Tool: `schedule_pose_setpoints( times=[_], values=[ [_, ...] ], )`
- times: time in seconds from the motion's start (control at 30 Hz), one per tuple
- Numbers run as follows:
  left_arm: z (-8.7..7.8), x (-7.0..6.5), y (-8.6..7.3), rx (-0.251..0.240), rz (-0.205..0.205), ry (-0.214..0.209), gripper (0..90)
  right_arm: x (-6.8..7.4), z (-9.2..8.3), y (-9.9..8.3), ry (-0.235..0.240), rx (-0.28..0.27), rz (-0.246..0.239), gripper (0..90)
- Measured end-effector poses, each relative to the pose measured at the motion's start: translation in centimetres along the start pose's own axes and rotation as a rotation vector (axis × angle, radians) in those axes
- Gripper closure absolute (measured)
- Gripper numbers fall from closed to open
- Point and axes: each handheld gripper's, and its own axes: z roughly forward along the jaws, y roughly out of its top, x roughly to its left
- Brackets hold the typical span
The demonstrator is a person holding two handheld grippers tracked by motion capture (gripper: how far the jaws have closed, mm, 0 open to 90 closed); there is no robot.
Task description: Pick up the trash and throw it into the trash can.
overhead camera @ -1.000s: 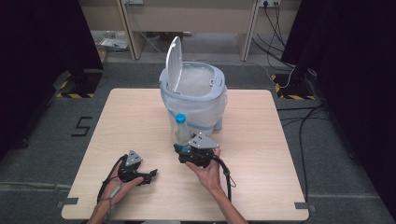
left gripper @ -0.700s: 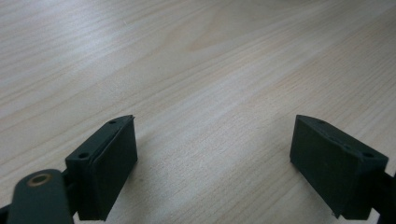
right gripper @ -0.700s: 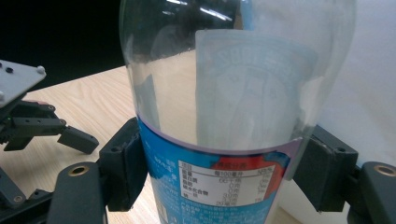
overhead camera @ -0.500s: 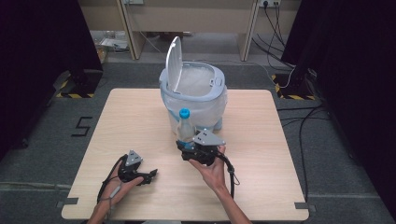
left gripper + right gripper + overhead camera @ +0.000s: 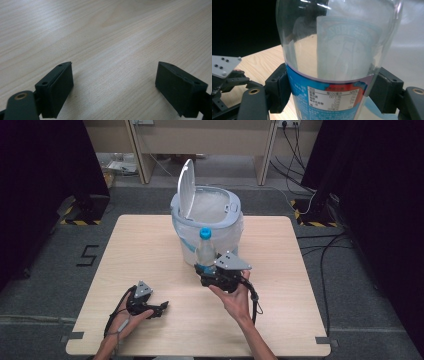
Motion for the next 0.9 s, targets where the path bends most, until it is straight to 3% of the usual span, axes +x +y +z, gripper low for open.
schedule_pose_setpoints(
  times=[0.27, 0.9],
  values=[
    [0.0, 0.0, 0.0, -0.001, -0.001, -0.001, 13.7, -1.0, -1.7, 2.2, 0.001, -0.008, -0.009, 27.6],
    [0.0, 0.0, 0.0, -0.002, -0.001, 0.0, 13.7, -3.9, -4.8, 6.2, -0.043, -0.025, 0.024, 27.5]
  ],
)
